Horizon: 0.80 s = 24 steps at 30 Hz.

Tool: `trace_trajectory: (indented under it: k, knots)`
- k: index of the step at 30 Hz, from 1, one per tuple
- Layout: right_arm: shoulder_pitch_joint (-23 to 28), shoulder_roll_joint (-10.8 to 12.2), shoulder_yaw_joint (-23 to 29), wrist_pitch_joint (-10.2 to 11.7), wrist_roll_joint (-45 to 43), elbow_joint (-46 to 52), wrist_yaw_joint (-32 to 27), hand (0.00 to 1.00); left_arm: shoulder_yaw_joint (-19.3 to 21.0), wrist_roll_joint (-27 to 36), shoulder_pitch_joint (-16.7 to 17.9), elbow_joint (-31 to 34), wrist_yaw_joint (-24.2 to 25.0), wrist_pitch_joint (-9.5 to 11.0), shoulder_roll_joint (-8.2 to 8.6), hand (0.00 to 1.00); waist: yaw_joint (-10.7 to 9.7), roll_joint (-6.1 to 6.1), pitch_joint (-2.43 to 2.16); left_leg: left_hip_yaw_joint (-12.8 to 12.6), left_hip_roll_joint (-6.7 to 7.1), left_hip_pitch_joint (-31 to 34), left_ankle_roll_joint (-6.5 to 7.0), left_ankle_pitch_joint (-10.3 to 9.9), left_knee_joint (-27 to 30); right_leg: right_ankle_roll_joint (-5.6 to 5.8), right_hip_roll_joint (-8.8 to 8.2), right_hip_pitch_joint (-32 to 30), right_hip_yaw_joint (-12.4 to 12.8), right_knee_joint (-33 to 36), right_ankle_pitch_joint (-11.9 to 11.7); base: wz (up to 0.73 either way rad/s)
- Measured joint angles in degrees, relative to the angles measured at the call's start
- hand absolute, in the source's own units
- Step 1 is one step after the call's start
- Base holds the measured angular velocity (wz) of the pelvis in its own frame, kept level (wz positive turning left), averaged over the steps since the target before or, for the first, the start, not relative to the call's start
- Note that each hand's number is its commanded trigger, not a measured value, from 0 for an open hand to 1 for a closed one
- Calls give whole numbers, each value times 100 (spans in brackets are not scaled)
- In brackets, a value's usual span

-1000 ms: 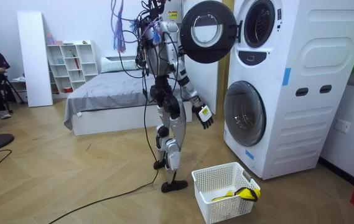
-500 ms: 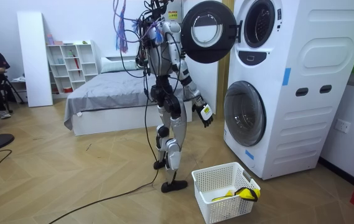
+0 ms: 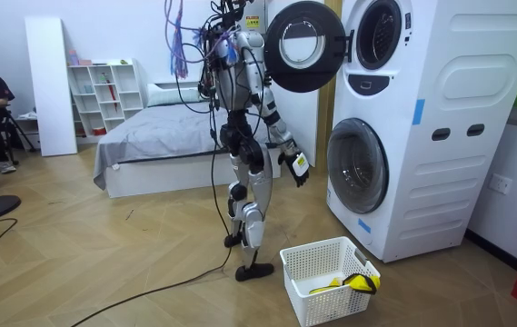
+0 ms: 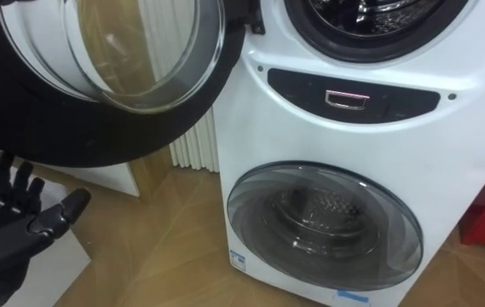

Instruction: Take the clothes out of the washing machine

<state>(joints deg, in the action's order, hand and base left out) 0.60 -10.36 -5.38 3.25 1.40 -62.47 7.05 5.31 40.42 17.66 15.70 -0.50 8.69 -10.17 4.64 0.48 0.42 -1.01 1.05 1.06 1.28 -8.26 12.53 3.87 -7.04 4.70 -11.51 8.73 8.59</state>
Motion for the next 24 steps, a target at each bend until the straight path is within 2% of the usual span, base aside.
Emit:
trace_trajectory:
  k: [5,12,16,18,20,22,24]
  knots:
    - [25,-115,-8,97,-24,-8,64,0,-4,-4,-1,53,-4,-4,-2,0,-14,65,-14,-36,-19,142,7,-3,78,-30,10,-144,48,24,-37,-3]
    - [47,-163,4,149,-23,-11,54,0,-28,-3,-4,126,-118,-87,-1,0,-122,155,1,-61,-38,288,19,-9,236,-37,17,-282,90,108,-86,-2]
    - [127,-182,11,221,-16,-3,-1,0,-74,0,-4,127,-340,-62,0,0,-152,180,16,-226,-69,231,32,-12,233,-17,43,-305,292,105,-128,-22]
    - [131,-180,9,224,7,2,-3,0,-144,3,-4,127,-486,3,0,0,-188,186,20,-327,-73,234,44,-3,234,30,44,-348,412,105,-159,-19]
    - [130,-182,8,271,10,2,10,0,-248,3,-4,127,-641,75,3,0,-282,187,20,-375,-94,237,69,13,239,23,44,-352,518,103,-159,-2]
    - [147,-181,62,338,10,2,-1,0,-386,2,-3,128,-796,173,10,0,-409,179,16,-612,-132,233,84,42,229,25,43,-364,649,101,-160,11]
    - [216,-161,239,376,11,13,-32,0,-593,2,-3,127,-907,319,14,0,-459,153,3,-1120,-234,237,88,75,179,14,4,-438,785,106,-184,3]
